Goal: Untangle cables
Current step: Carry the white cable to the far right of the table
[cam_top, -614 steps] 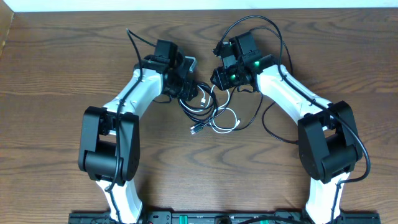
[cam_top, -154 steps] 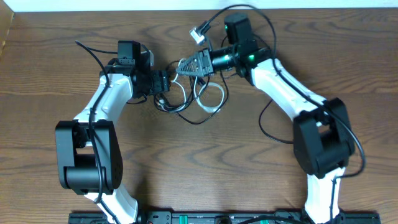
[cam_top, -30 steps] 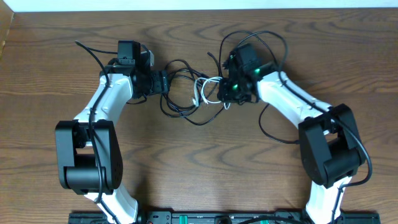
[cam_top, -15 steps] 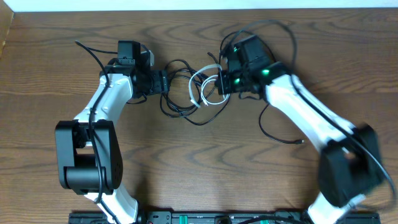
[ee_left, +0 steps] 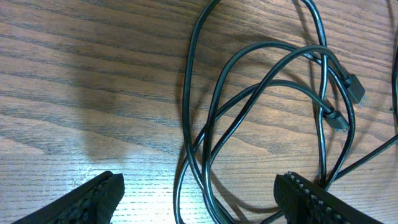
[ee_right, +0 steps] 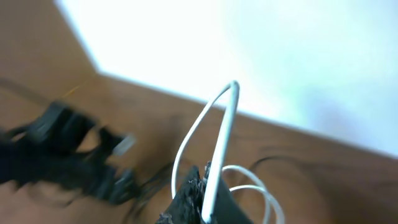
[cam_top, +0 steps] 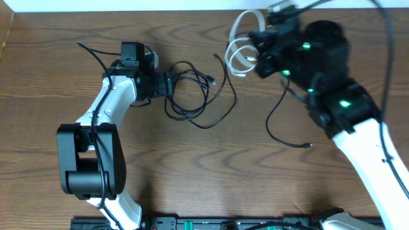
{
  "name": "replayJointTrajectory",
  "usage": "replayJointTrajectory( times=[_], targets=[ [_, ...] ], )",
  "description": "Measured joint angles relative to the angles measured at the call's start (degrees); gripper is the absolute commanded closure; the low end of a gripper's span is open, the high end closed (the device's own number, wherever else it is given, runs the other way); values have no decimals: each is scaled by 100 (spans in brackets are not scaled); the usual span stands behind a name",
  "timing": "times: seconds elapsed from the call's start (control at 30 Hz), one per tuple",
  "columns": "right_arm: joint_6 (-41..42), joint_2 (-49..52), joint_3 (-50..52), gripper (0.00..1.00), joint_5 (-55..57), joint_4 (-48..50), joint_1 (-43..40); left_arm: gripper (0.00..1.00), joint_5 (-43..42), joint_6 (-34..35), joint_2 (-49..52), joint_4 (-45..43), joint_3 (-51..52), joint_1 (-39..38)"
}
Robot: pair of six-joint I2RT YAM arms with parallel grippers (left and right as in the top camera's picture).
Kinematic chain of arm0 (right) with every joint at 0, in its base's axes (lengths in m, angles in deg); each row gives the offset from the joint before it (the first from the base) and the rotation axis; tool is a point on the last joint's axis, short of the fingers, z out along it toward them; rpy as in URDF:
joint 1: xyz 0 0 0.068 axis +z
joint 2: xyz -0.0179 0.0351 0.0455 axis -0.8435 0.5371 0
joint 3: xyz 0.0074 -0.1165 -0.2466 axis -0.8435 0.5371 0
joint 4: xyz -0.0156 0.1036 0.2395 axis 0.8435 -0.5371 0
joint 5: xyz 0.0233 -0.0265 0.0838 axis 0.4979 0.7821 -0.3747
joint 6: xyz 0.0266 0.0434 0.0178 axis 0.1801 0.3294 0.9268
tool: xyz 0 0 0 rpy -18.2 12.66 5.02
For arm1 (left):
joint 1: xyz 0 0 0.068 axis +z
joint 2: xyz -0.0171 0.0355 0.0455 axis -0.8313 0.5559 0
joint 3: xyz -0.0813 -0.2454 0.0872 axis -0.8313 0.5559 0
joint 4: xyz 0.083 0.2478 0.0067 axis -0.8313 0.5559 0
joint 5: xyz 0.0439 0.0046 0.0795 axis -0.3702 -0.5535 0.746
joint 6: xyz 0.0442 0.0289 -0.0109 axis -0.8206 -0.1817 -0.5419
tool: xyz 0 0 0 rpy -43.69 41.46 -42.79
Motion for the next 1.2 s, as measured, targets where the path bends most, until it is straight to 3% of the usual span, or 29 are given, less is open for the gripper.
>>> replayJointTrajectory(
  times=[0.43, 0.9, 1.2],
  targets=[
    [-448, 74, 0, 99, 2015, -129, -1821, 17, 2, 0, 0, -2, 0, 0],
    [59, 378, 0, 99, 2256, -127, -3775, 17, 2, 0, 0, 0, 0, 0],
    [431, 1213, 0, 99, 1956, -61, -4590, 17, 0, 0, 0, -2, 0, 0]
  ],
)
